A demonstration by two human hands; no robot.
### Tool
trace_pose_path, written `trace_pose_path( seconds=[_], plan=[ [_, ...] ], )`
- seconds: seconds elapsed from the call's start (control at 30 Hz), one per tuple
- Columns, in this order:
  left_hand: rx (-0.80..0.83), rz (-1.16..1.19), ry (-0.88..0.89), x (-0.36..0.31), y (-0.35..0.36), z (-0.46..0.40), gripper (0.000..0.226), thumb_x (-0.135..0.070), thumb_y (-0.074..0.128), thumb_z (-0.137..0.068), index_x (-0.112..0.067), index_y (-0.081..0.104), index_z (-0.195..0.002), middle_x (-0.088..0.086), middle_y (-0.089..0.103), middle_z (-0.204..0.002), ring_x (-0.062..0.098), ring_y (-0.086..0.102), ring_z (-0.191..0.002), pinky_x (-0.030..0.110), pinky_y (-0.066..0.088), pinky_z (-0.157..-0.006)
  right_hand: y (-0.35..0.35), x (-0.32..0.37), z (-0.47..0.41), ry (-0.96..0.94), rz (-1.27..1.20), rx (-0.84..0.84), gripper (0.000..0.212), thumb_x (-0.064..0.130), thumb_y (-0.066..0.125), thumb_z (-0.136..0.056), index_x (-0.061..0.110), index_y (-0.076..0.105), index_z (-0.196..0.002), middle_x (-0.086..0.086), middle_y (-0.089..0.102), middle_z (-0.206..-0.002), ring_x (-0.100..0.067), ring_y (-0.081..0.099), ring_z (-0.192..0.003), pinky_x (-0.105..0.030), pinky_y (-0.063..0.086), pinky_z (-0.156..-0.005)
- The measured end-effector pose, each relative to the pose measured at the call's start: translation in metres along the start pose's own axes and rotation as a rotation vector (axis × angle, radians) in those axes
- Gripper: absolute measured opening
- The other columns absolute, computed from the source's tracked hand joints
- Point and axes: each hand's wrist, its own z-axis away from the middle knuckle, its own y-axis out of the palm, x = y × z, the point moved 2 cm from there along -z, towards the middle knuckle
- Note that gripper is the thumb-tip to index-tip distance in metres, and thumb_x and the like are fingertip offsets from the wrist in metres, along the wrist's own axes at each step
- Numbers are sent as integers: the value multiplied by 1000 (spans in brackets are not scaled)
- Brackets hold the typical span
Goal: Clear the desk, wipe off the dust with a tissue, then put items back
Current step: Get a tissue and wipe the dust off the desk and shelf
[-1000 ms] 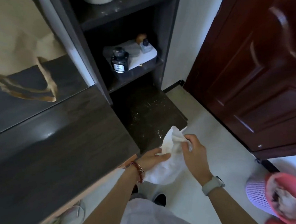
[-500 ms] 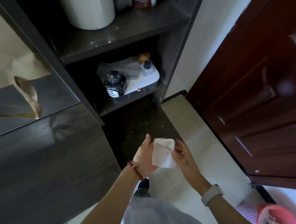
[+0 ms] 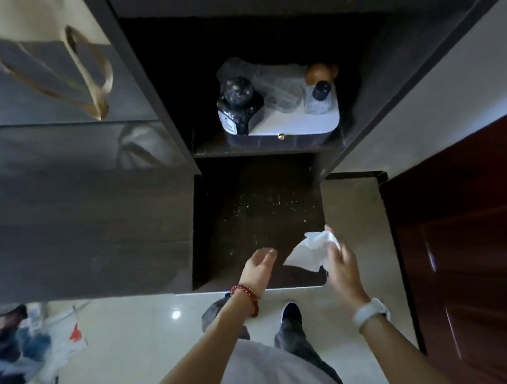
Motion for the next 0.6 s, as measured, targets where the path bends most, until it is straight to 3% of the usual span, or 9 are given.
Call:
trace_pose_path(
  seconds=[0.1,0.17,0.23,0.3,0.37,0.43,0.5,0.53,0.6],
  plan=[
    [-264,-88,-20,49,4,-6,26,-21,45,-93,-8,54,-114,8,53,-110,25,52,-104,28,40,-89,-10,-12,-24,-272,239,121,38,7,35,-93,14,48,-127,-1,53,-129,-16,49,-109,-31,35,-97],
    [-373,11,-110,86,5,-8,29,-23,45,-93,-7,50,-116,13,55,-113,29,52,-104,32,42,-93,-10,-28,-40,-452,472,133,42,-3,38,-89,9,47,-128,-6,48,-135,-23,42,-125,-32,30,-105],
    [-474,148,-190,119,3,-12,32,-22,45,-93,-5,45,-120,19,53,-122,35,51,-111,42,41,-101,-2,-49,-49,-540,706,282,48,-5,39,-88,8,40,-134,-11,35,-145,-25,25,-138,-38,23,-113],
    [-567,340,-238,141,-6,-21,46,-22,46,-93,-6,32,-133,19,42,-136,36,45,-122,47,36,-106,11,-79,-49,-546,909,535,53,11,40,-90,7,24,-141,-12,16,-153,-24,5,-143,-43,13,-117],
    [-655,552,-237,154,-16,-30,60,-29,43,-94,-14,13,-143,13,36,-142,33,44,-123,48,36,-106,22,-104,-45,-587,1017,628,67,40,31,-87,4,19,-142,-13,5,-154,-25,-7,-142,-44,6,-118],
    [-685,697,-172,153,-24,-42,63,-35,37,-95,-23,-1,-145,4,41,-136,27,48,-118,43,41,-100,32,-118,-43,-619,936,530,69,49,29,-84,1,35,-134,-17,17,-152,-25,0,-142,-46,9,-116],
    [-680,750,-88,145,-28,-54,61,-40,30,-96,-34,-10,-142,0,23,-150,27,35,-132,46,38,-102,45,-121,-46,-634,828,333,51,43,37,-86,4,46,-117,-22,34,-144,-31,19,-139,-52,23,-112],
    [-691,761,-55,142,-28,-60,60,-42,27,-96,-37,-13,-141,-2,14,-154,27,30,-136,46,36,-102,52,-121,-48,-644,809,241,44,39,39,-86,5,45,-113,-24,37,-141,-34,24,-137,-53,27,-110],
    [-734,779,-2,140,-24,-68,59,-44,24,-96,-41,-15,-139,-4,13,-154,25,28,-137,44,36,-100,69,-122,-57,-628,870,123,47,32,35,-86,4,38,-123,-26,33,-143,-37,24,-137,-53,23,-110]
  ],
)
